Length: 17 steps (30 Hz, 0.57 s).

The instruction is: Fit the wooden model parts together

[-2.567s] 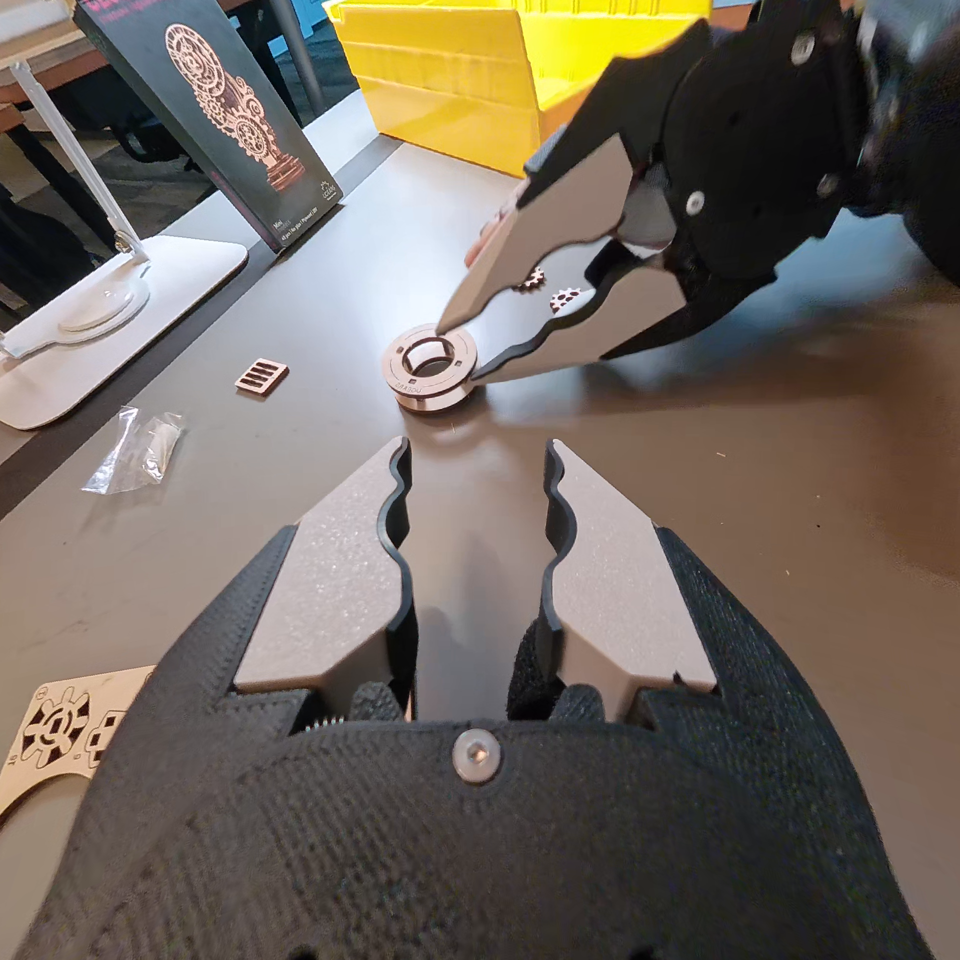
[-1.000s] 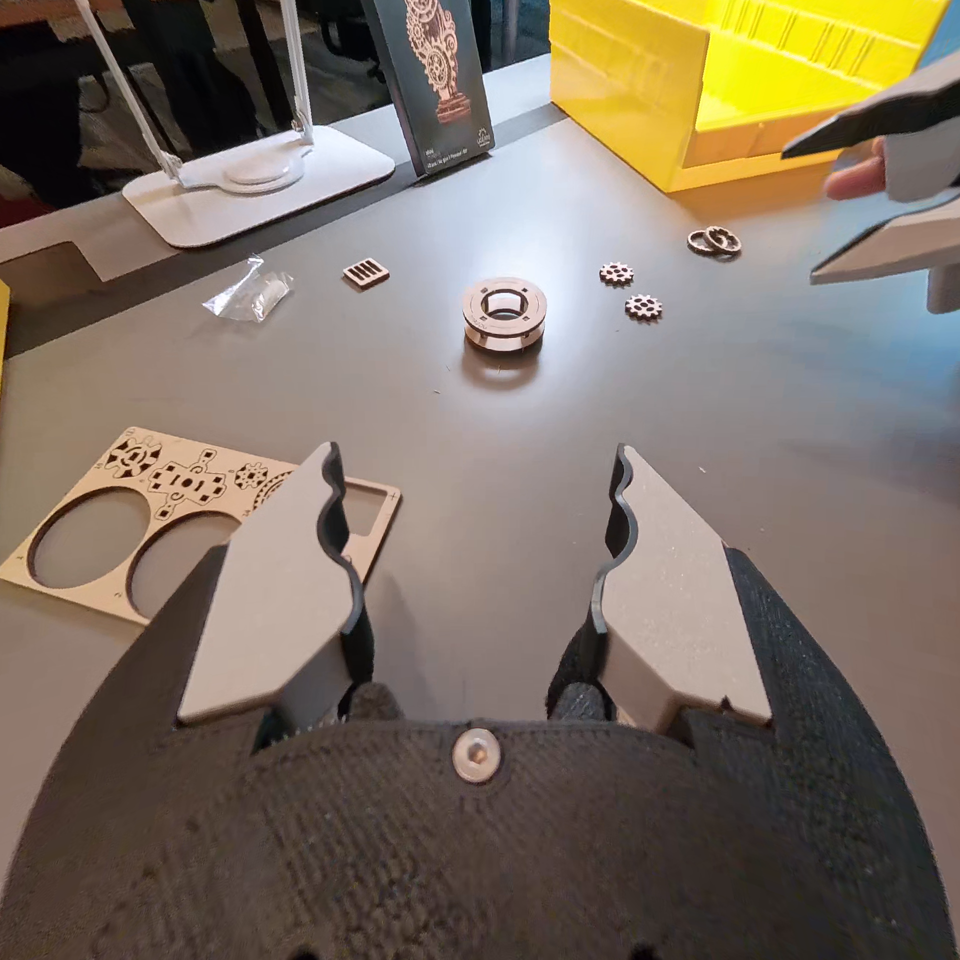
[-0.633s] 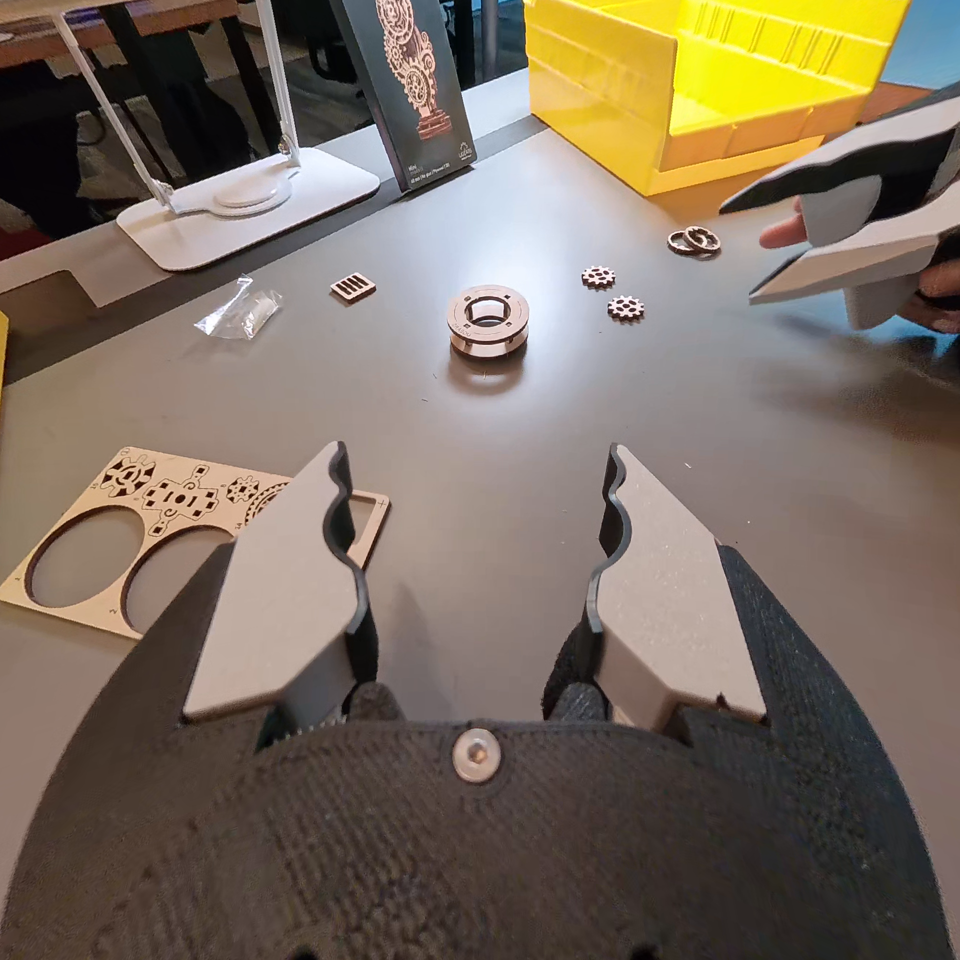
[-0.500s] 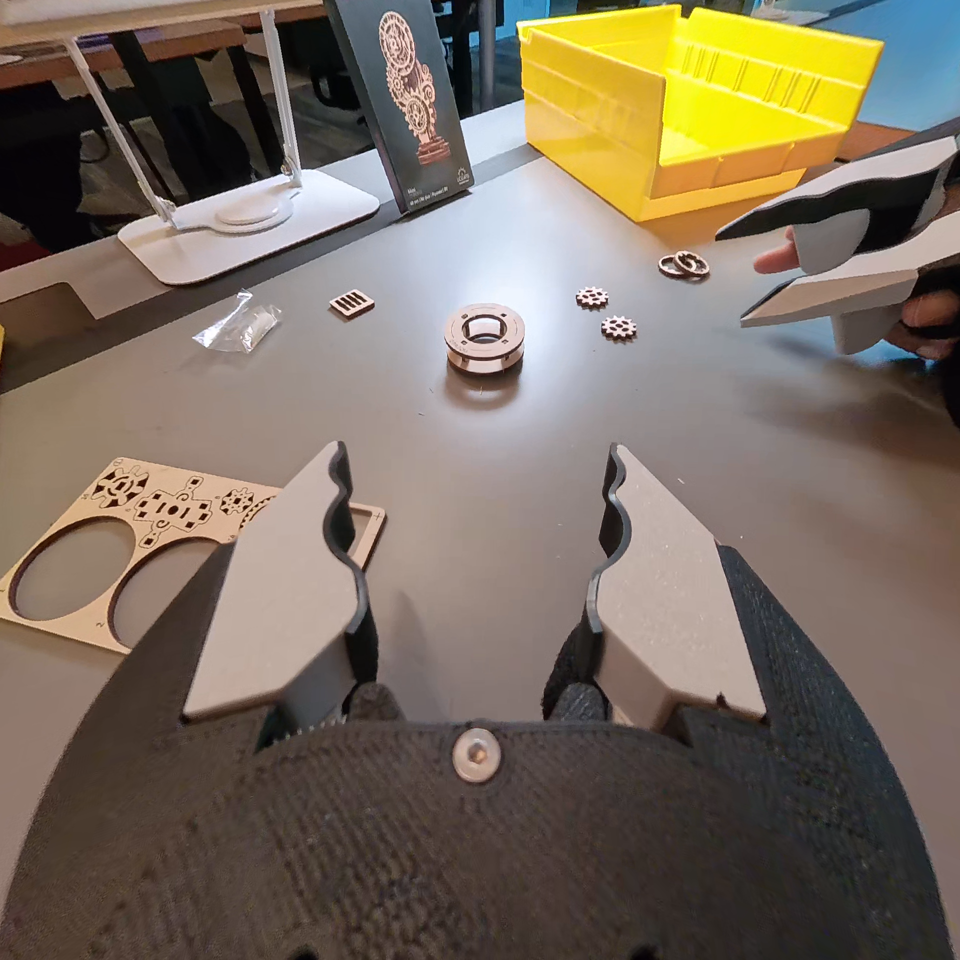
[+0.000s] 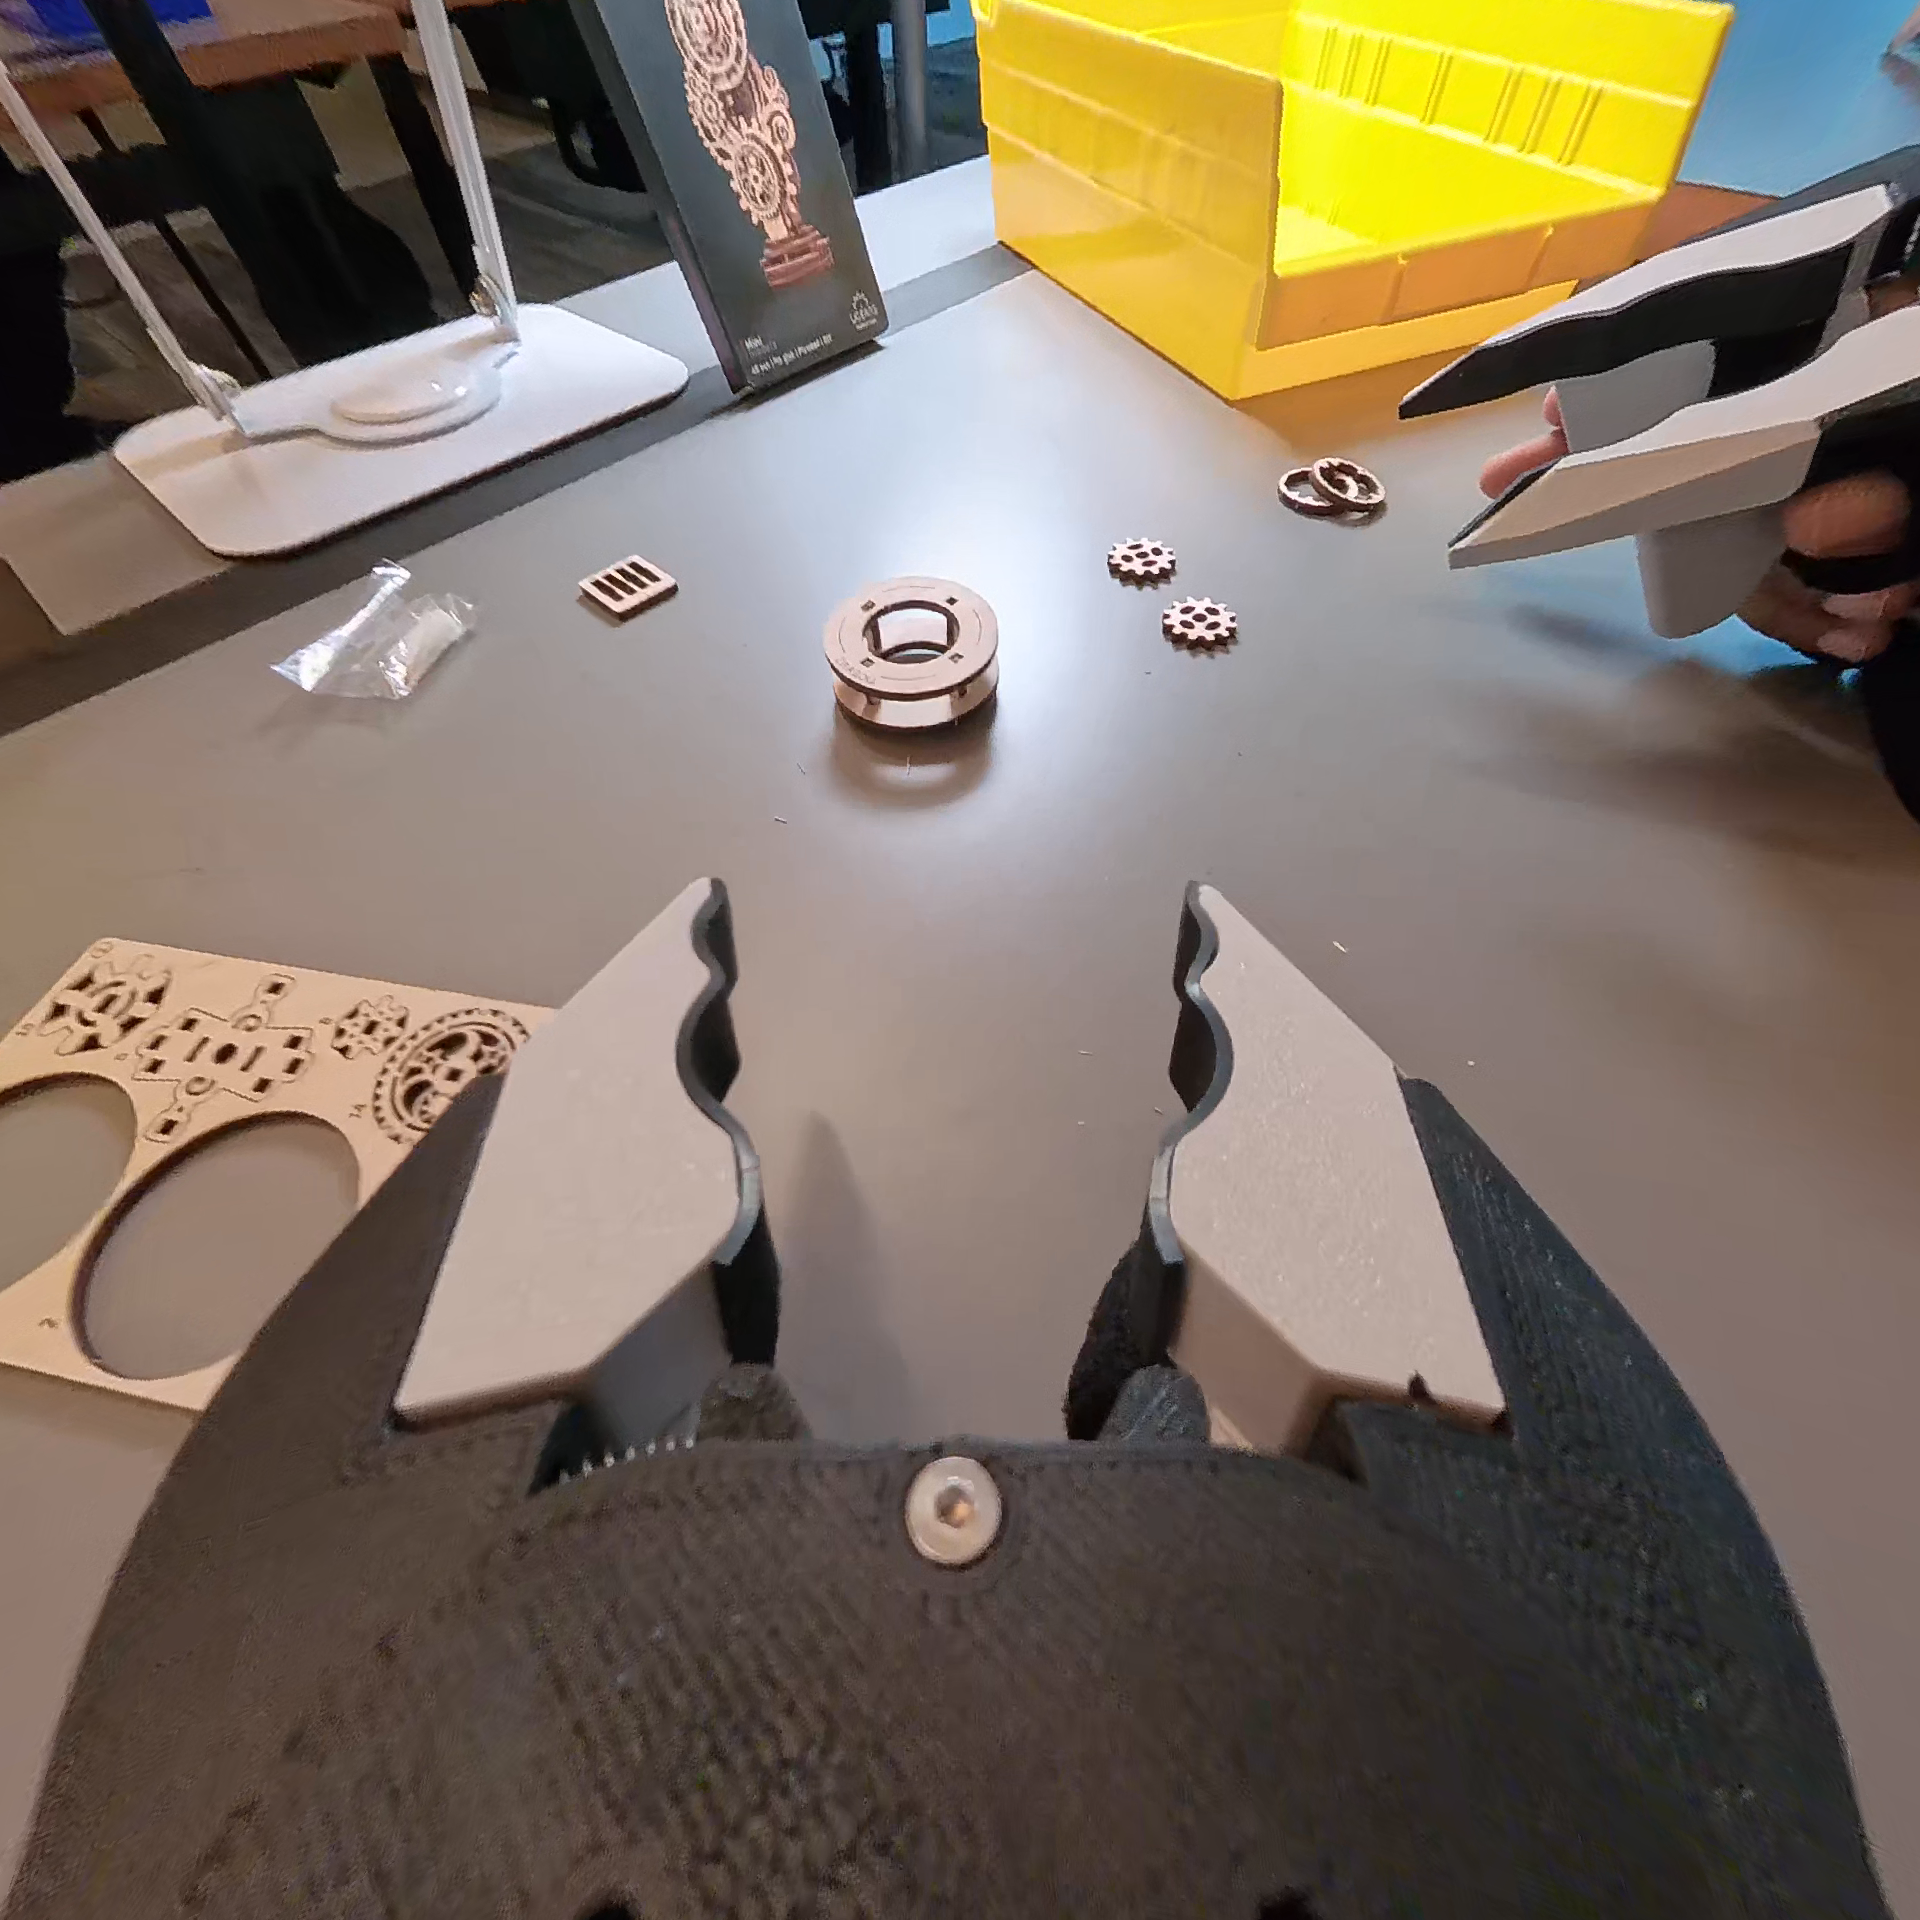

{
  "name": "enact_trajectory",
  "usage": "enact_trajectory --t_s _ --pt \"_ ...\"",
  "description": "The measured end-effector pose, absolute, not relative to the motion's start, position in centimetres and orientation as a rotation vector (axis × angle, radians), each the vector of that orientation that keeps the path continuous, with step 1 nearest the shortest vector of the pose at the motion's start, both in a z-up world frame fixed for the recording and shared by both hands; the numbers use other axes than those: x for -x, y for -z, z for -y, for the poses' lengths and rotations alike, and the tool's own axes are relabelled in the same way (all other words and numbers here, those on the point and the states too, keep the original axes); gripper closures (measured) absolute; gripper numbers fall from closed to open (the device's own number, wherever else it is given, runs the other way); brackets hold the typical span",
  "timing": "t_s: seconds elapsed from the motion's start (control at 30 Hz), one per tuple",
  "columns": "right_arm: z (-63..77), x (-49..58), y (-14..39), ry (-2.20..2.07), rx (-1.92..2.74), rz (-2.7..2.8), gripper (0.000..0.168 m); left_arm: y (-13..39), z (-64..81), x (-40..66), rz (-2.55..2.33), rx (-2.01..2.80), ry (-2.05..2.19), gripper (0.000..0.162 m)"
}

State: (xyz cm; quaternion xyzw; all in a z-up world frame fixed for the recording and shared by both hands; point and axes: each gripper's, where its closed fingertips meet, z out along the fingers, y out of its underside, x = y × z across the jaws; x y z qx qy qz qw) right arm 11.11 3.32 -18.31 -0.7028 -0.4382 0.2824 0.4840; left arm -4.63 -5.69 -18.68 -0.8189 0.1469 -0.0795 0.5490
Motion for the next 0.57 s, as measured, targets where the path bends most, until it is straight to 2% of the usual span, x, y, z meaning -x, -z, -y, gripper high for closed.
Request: enact_trajectory --t_s 0.57 --pt "-2.86 -10.79 18.53 -0.684 1.706 1.098 0.098 19.10 5.93 5.33 -0.301 1.991 0.207 0.088"
